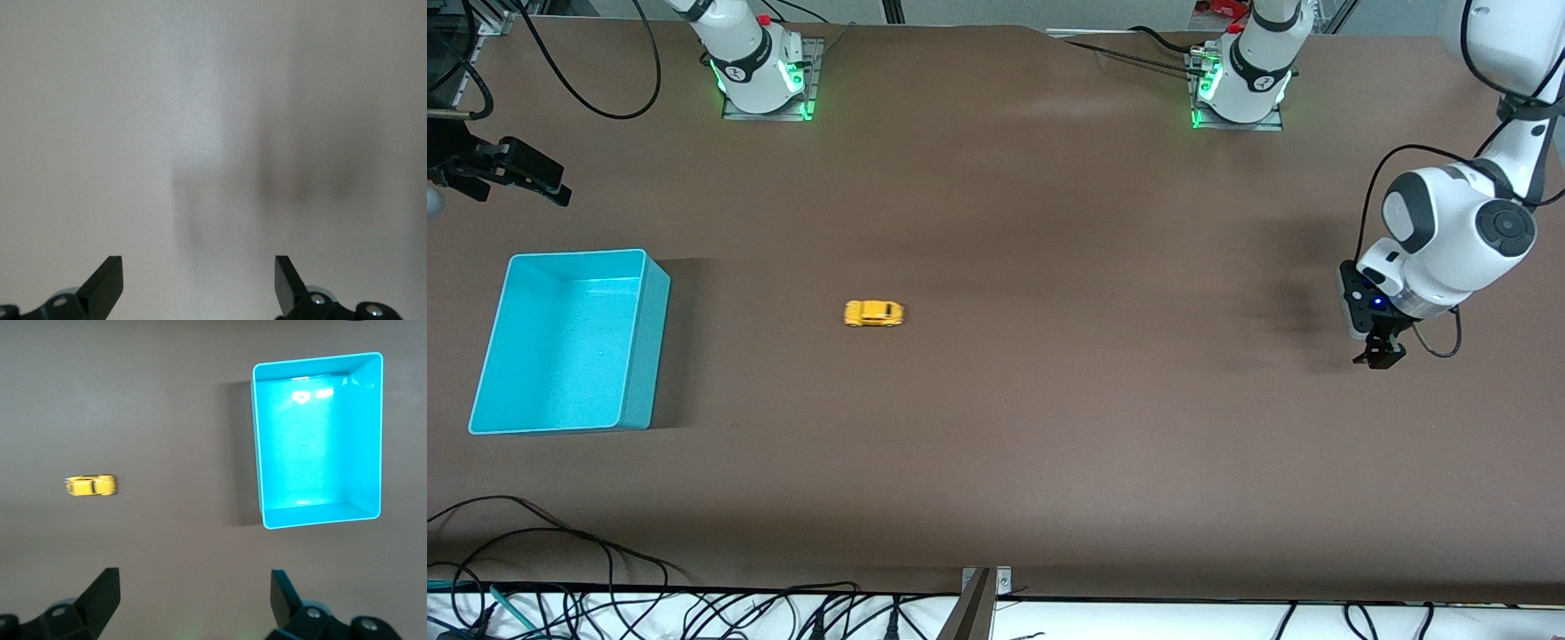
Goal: Wind up and store yellow beetle car
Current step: 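Move the right gripper toward the car while the left gripper returns to rest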
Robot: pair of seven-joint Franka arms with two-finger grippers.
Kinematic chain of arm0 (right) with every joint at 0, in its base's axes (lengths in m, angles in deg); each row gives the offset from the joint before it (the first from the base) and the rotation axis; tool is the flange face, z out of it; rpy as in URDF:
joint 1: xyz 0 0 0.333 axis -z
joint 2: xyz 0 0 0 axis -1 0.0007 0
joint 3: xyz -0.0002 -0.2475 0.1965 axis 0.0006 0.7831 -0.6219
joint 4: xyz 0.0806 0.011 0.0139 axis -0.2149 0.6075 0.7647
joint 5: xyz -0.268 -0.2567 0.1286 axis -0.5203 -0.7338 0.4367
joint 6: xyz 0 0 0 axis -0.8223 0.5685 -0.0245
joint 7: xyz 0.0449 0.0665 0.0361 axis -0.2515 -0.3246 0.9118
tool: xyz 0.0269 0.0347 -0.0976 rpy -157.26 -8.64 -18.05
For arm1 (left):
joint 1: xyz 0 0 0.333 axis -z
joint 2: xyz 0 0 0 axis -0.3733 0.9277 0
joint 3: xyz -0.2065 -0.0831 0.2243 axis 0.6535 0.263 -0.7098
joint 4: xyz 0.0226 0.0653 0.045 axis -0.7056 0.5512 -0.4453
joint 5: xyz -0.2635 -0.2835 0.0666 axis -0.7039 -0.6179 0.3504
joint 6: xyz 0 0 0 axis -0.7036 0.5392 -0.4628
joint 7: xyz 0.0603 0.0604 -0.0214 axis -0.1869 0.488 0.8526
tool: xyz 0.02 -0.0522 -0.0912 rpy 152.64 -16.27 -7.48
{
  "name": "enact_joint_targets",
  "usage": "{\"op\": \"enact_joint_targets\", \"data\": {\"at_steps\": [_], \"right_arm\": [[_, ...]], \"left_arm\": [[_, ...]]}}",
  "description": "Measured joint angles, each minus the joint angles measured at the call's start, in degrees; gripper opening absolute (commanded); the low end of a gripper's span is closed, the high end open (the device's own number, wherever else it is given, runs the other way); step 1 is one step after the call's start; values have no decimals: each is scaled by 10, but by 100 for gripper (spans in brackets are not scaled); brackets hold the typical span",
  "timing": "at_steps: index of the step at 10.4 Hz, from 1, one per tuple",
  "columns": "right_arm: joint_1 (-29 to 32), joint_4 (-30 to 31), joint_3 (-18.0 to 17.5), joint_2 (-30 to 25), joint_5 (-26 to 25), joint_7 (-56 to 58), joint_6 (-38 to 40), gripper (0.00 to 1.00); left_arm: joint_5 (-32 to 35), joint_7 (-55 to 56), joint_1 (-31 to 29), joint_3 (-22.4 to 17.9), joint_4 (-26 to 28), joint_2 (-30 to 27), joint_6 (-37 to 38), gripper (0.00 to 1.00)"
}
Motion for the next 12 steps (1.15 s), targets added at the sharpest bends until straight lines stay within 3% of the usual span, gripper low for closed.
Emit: {"op": "enact_joint_targets", "data": {"at_steps": [8, 12], "right_arm": [[0, 2, 2, 7, 0, 0, 1, 100], [-2, 7, 0, 47, 19, -63, -26, 100]], "left_arm": [[0, -2, 38, 3, -10, -152, 121, 100], [-6, 33, 46, 2, -95, -191, 256, 100]]}}
